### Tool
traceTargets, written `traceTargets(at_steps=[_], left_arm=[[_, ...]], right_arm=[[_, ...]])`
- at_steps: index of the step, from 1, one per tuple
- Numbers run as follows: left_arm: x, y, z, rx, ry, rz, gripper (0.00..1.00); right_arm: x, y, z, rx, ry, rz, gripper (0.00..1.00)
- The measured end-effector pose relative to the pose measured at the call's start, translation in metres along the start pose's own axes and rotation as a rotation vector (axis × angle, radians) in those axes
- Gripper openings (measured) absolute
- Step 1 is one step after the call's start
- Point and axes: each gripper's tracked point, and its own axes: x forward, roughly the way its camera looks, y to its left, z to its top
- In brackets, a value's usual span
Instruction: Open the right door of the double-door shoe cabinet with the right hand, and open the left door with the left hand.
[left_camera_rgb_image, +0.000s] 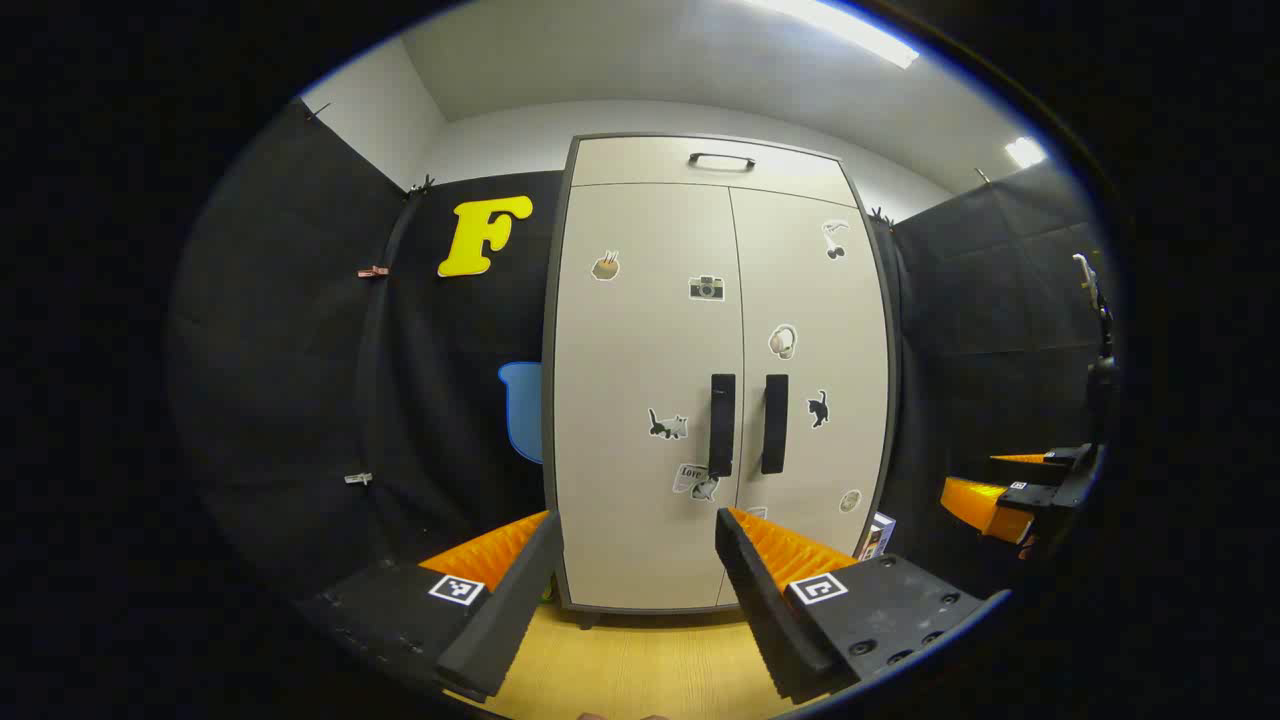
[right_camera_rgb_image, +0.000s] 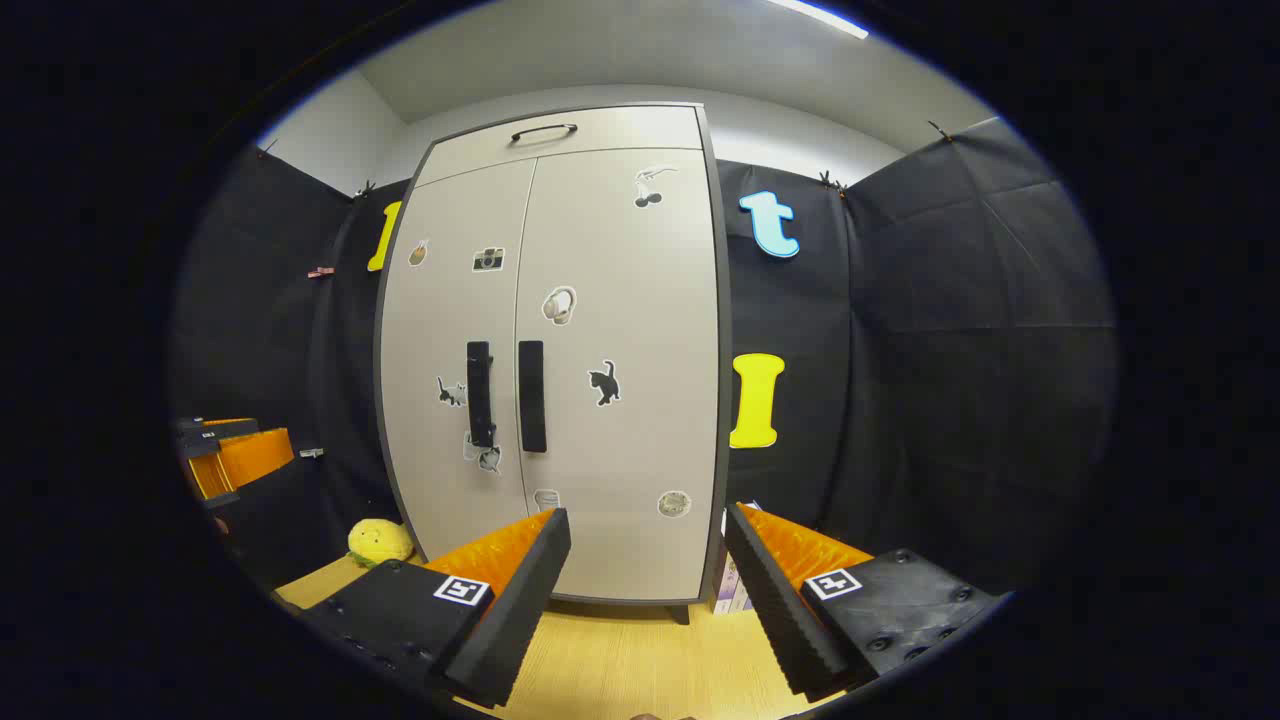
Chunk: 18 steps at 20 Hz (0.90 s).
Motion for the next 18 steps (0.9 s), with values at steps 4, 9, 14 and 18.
traceTargets(at_steps=[4, 9, 14, 18], left_arm=[[0.005, -0.001, -0.009, -0.012, 0.020, -0.004, 0.95], [0.013, 0.005, -0.014, -0.011, 0.027, -0.006, 0.95], [0.020, 0.013, -0.015, -0.019, 0.026, -0.006, 0.95], [0.024, 0.019, -0.019, -0.025, 0.031, -0.010, 0.95]], right_arm=[[0.003, 0.001, -0.002, 0.007, 0.007, -0.004, 0.99], [0.007, 0.007, -0.004, 0.007, 0.011, -0.007, 0.99], [0.013, 0.016, -0.001, -0.002, 0.009, -0.005, 0.99], [0.019, 0.023, 0.003, -0.007, 0.008, -0.013, 0.99]])
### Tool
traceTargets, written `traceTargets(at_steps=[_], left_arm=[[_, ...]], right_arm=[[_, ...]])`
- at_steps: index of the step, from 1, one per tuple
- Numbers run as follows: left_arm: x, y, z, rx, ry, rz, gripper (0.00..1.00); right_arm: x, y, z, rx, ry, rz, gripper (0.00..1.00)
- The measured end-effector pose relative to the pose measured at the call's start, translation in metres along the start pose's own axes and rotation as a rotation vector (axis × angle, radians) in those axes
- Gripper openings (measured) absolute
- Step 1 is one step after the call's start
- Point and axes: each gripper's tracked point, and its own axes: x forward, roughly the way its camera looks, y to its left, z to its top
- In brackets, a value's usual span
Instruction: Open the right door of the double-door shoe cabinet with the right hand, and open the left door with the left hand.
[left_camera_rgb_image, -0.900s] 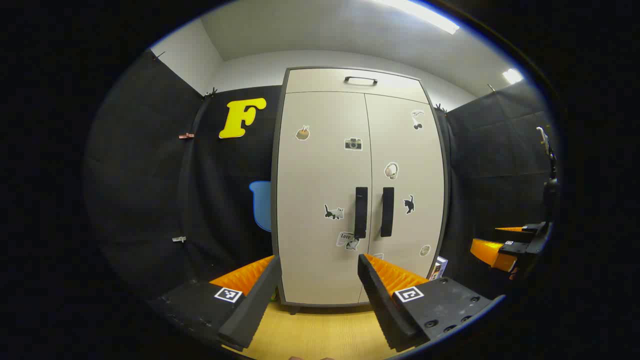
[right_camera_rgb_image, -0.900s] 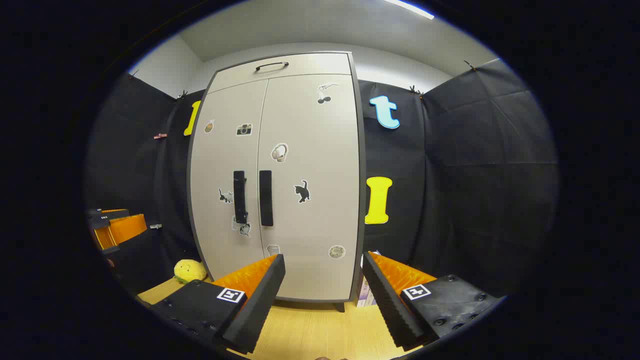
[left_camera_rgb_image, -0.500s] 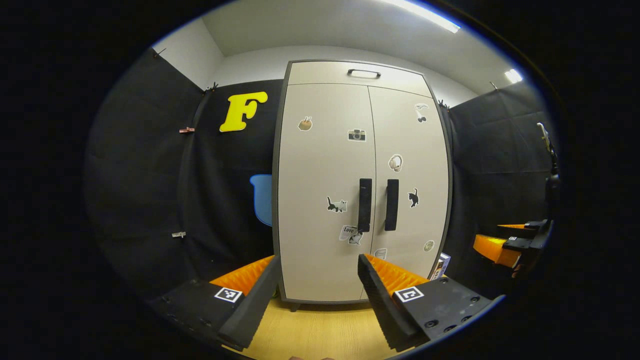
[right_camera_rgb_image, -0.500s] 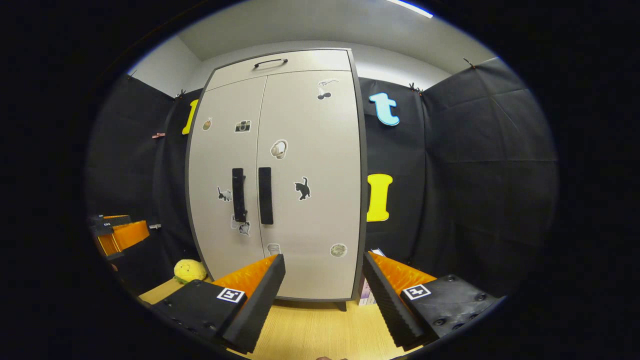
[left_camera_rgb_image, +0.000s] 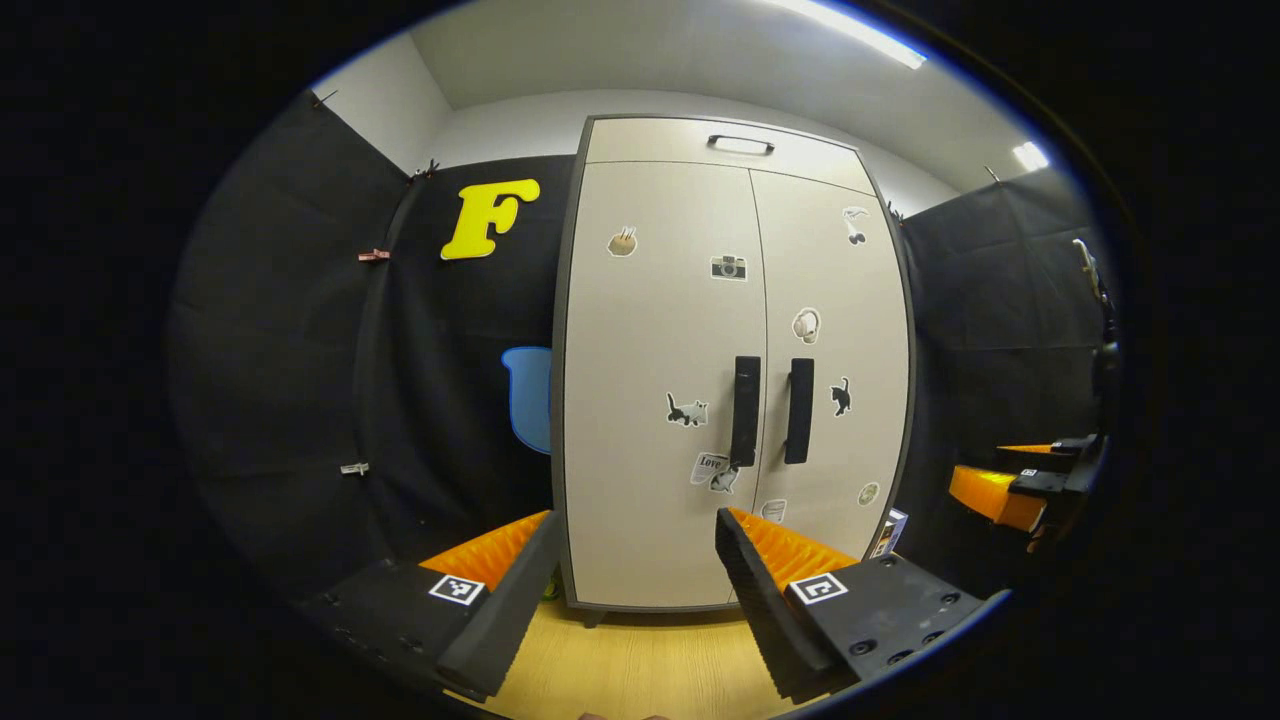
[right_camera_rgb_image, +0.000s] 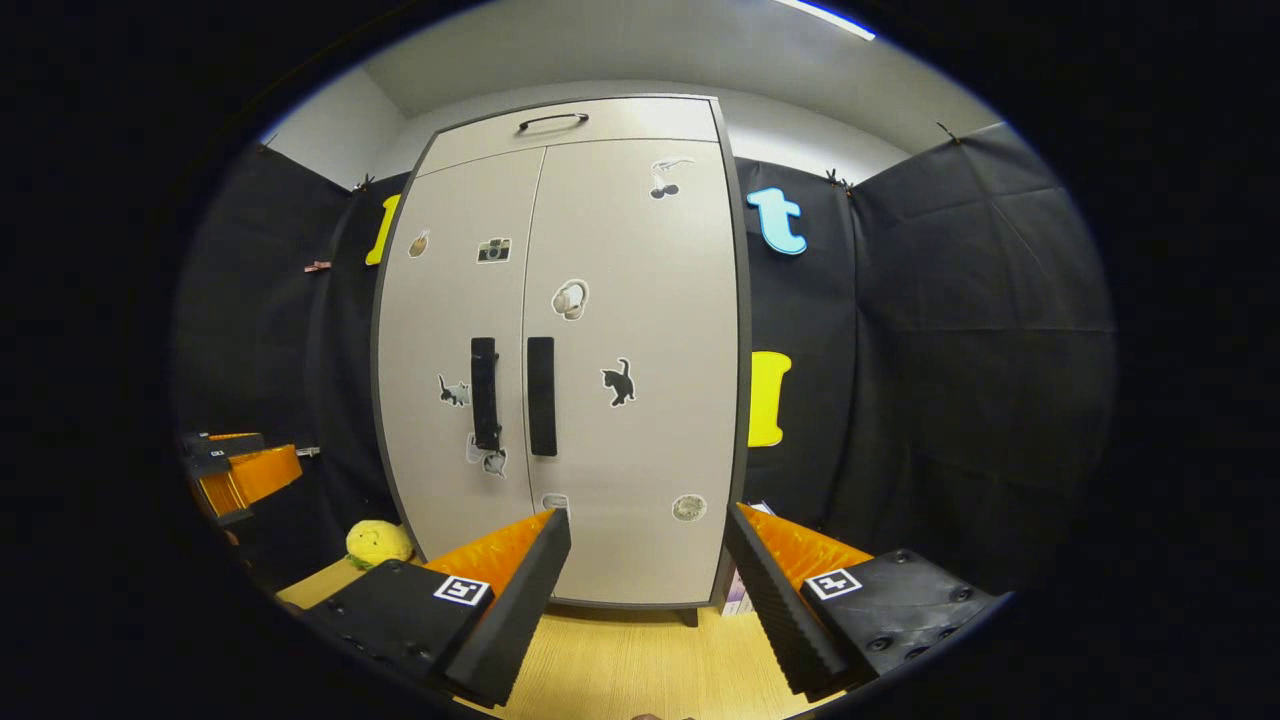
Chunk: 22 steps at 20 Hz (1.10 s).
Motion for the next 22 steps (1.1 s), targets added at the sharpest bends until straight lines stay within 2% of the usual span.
traceTargets(at_steps=[7, 11, 16, 22], left_arm=[[-0.002, 0.015, -0.011, -0.017, 0.028, -0.005, 0.95], [-0.005, 0.023, -0.022, -0.028, 0.061, -0.022, 0.95], [-0.012, 0.042, -0.030, -0.042, 0.083, 0.011, 0.95], [-0.025, 0.075, -0.032, 0.068, 0.072, 0.087, 0.95]], right_arm=[[0.015, 0.029, 0.009, -0.003, 0.012, 0.023, 0.99], [0.037, 0.055, 0.027, -0.016, 0.008, 0.075, 0.98], [0.075, 0.077, 0.061, -0.054, -0.038, 0.091, 0.98], [0.125, 0.100, 0.069, -0.030, -0.022, 0.092, 0.98]])
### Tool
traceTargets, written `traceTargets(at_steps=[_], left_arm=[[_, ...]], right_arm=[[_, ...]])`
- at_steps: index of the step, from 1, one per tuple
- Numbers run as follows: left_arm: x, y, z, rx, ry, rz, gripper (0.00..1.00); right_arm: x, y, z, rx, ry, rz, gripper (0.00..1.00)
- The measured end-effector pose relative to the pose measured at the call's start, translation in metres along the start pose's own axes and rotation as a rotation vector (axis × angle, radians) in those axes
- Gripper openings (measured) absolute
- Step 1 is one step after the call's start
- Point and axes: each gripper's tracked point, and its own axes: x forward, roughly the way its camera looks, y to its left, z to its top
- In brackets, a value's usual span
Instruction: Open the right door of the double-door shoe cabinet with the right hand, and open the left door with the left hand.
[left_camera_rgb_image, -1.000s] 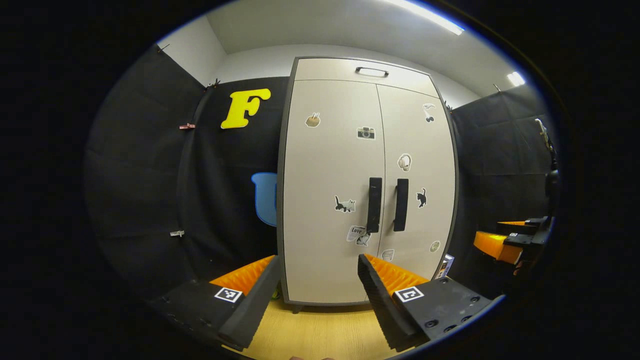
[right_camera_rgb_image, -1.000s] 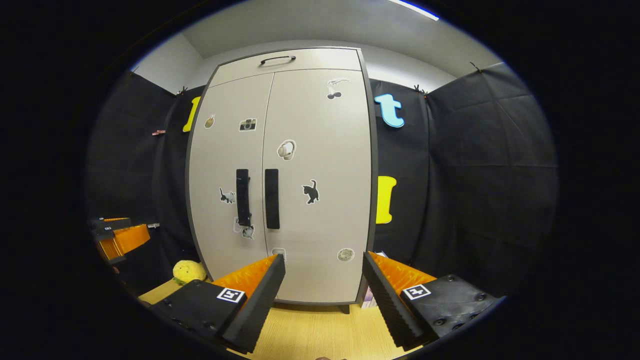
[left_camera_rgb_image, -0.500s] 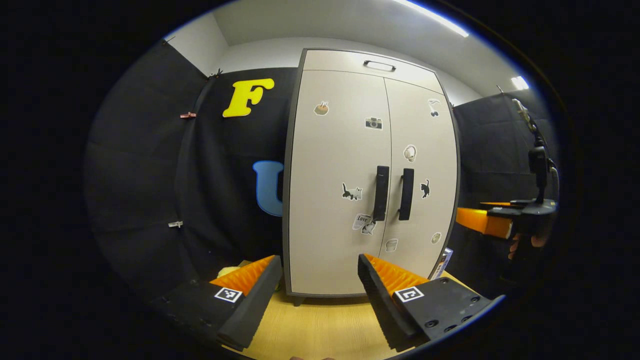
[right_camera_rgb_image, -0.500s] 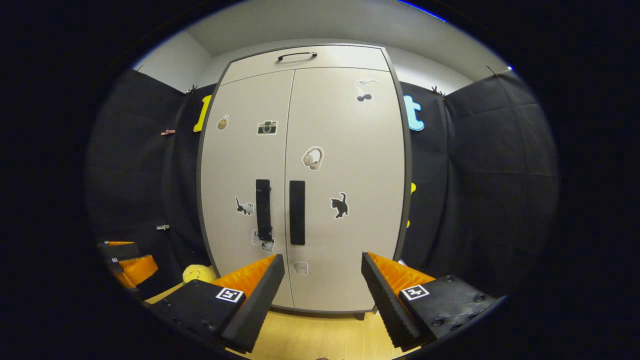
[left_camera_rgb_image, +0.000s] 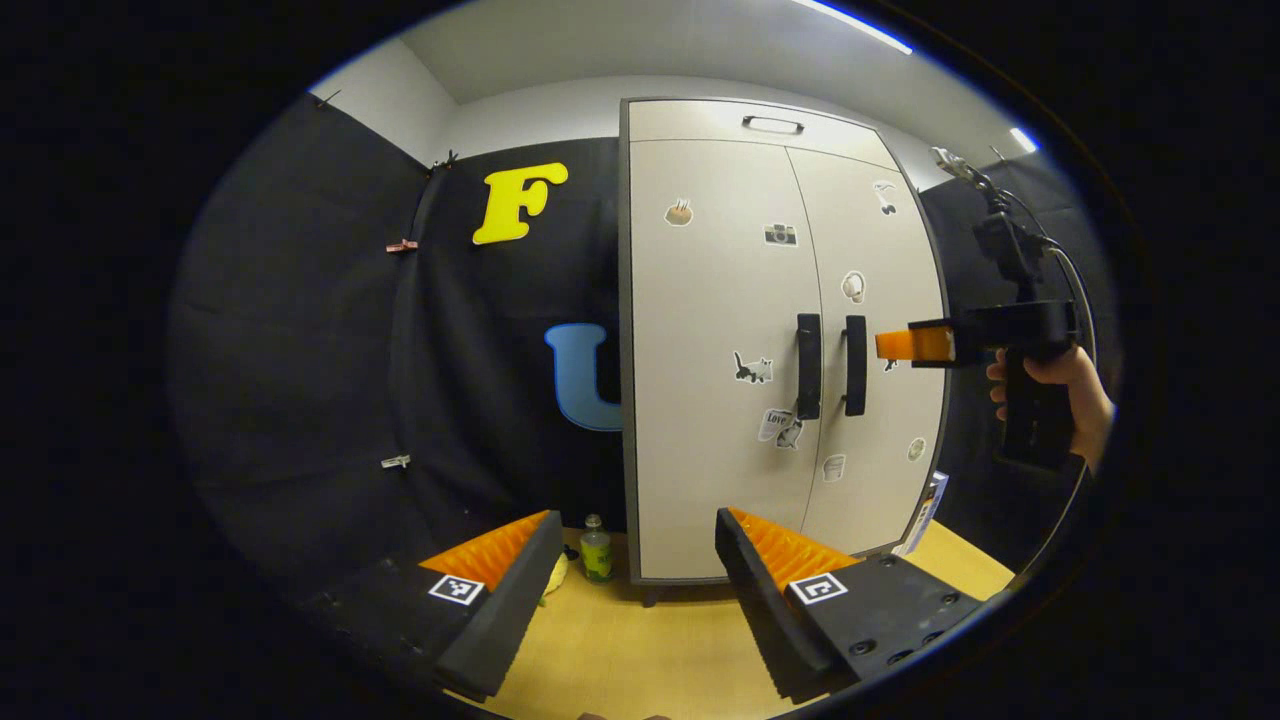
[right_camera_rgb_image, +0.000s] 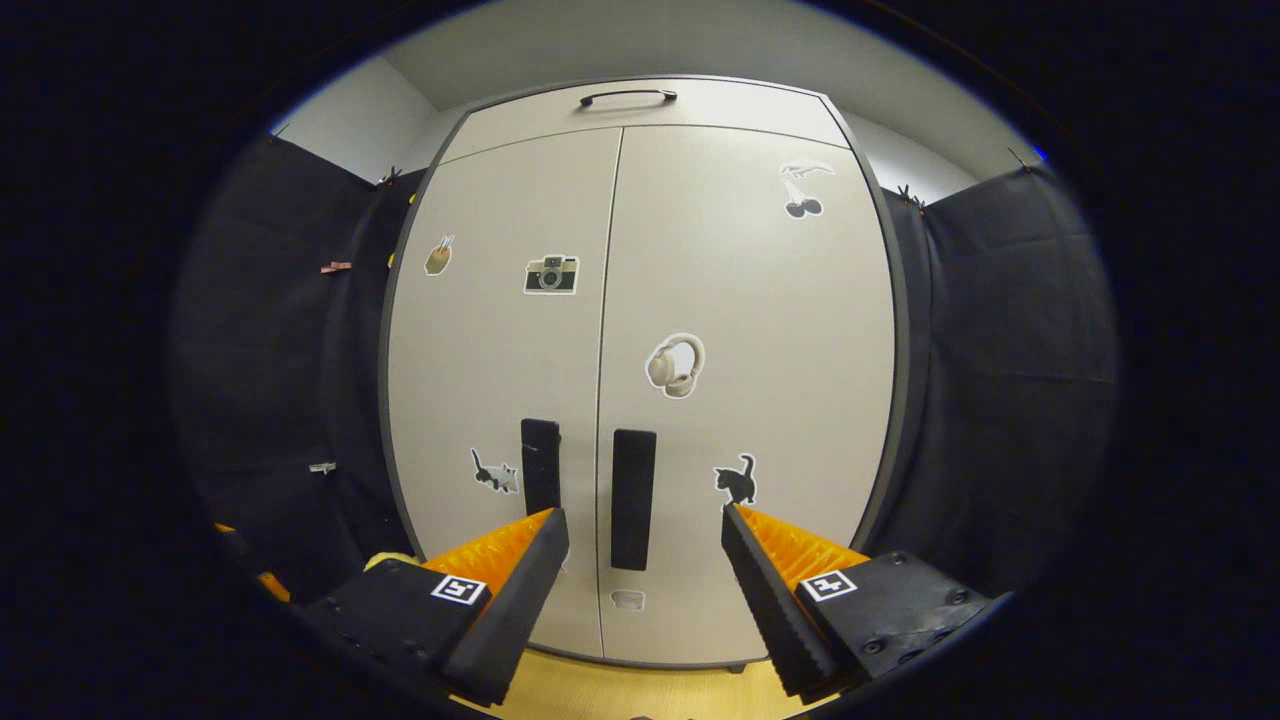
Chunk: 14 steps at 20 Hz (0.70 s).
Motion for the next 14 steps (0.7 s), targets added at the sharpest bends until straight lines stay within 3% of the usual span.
traceTargets(at_steps=[2, 7, 14], left_arm=[[-0.003, 0.006, -0.003, 0.012, 0.005, 0.021, 0.95], [-0.012, 0.005, -0.019, -0.080, 0.057, 0.031, 0.95], [-0.021, 0.031, -0.025, -0.049, 0.066, 0.122, 0.95]], right_arm=[[0.019, 0.002, -0.003, 0.006, 0.006, -0.013, 0.98], [0.056, 0.004, -0.021, -0.071, 0.046, -0.033, 0.98], [0.080, 0.004, -0.039, -0.063, 0.085, -0.051, 0.98]])
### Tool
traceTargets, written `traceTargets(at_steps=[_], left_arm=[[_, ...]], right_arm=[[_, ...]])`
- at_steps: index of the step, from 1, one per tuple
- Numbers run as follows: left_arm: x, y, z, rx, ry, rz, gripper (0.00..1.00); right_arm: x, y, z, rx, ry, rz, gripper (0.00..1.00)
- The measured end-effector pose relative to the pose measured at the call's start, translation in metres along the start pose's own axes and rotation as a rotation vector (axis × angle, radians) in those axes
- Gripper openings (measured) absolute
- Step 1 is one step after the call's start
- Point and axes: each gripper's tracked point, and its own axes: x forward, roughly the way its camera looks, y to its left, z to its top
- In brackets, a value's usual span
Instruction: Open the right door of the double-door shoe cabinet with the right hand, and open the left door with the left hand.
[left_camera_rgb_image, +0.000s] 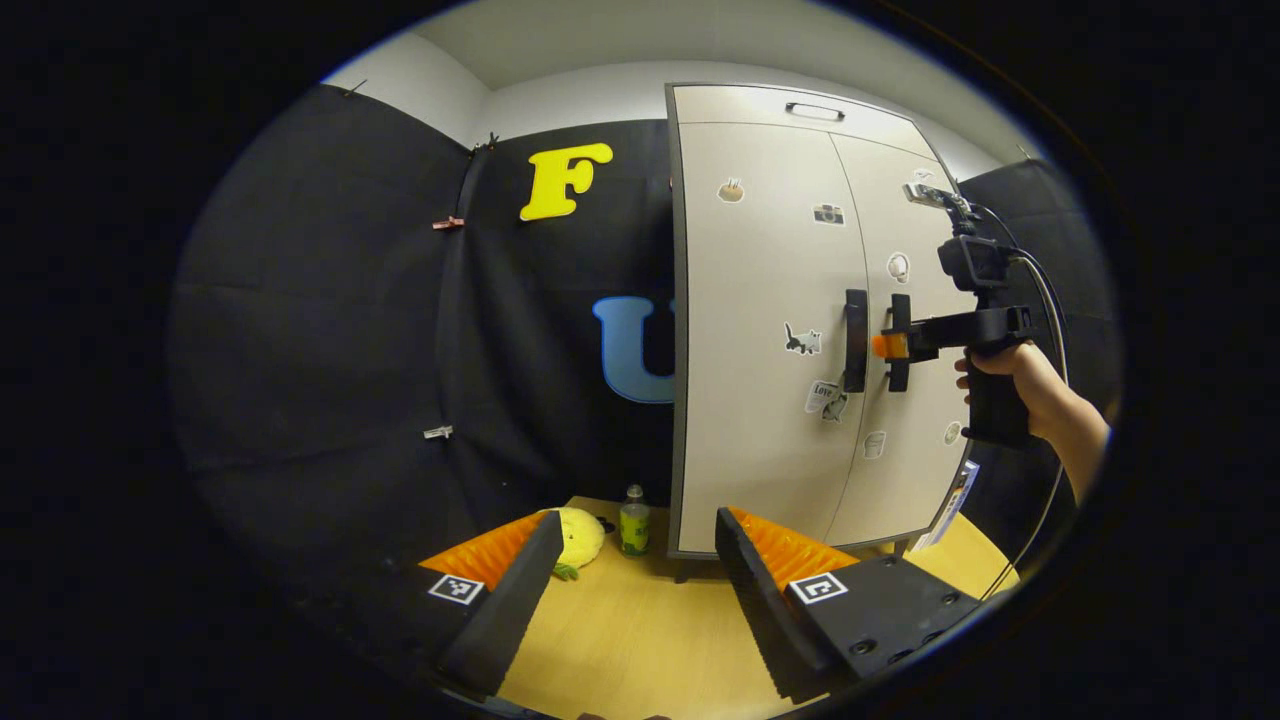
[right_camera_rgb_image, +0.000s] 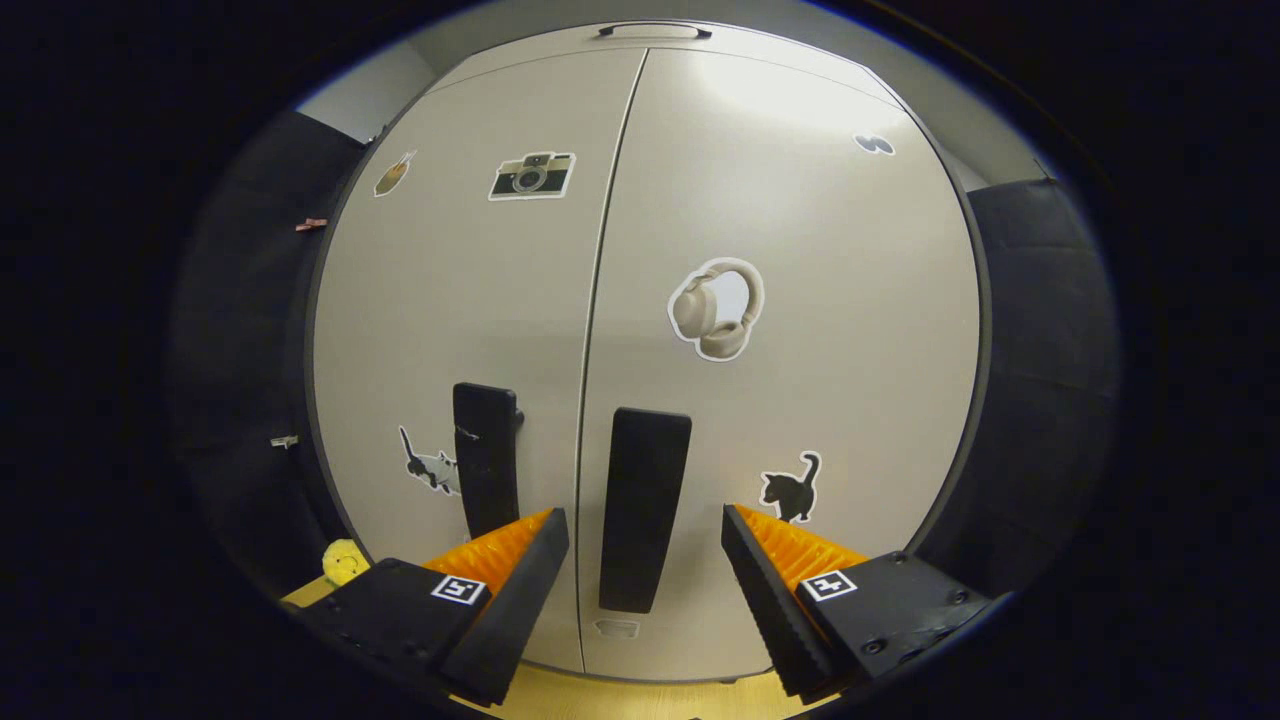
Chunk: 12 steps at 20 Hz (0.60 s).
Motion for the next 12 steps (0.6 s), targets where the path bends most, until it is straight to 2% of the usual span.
traceTargets(at_steps=[3, 5, 6, 7, 9, 11, 12], left_arm=[[-0.005, 0.001, -0.005, -0.030, 0.011, 0.015, 0.95], [-0.012, 0.002, -0.005, -0.026, 0.016, 0.021, 0.95], [-0.015, 0.004, -0.004, -0.016, 0.012, 0.027, 0.95], [-0.017, 0.006, -0.003, -0.004, 0.009, 0.032, 0.95], [-0.022, 0.009, -0.001, 0.008, -0.002, 0.033, 0.95], [-0.026, 0.009, -0.001, -0.010, 0.000, 0.025, 0.95], [-0.028, 0.008, -0.003, -0.023, 0.005, 0.022, 0.95]], right_arm=[[0.004, 0.004, -0.007, 0.023, 0.015, 0.005, 0.98], [0.008, 0.002, -0.012, 0.042, 0.030, -0.007, 0.93], [0.010, 0.003, -0.012, 0.059, 0.036, -0.007, 0.77], [0.011, 0.002, -0.013, 0.078, 0.043, -0.017, 0.70], [0.009, 0.006, -0.010, 0.107, 0.040, -0.011, 0.60], [0.011, 0.005, -0.011, 0.124, 0.040, -0.017, 0.39], [0.011, 0.006, -0.012, 0.128, 0.043, -0.012, 0.39]])
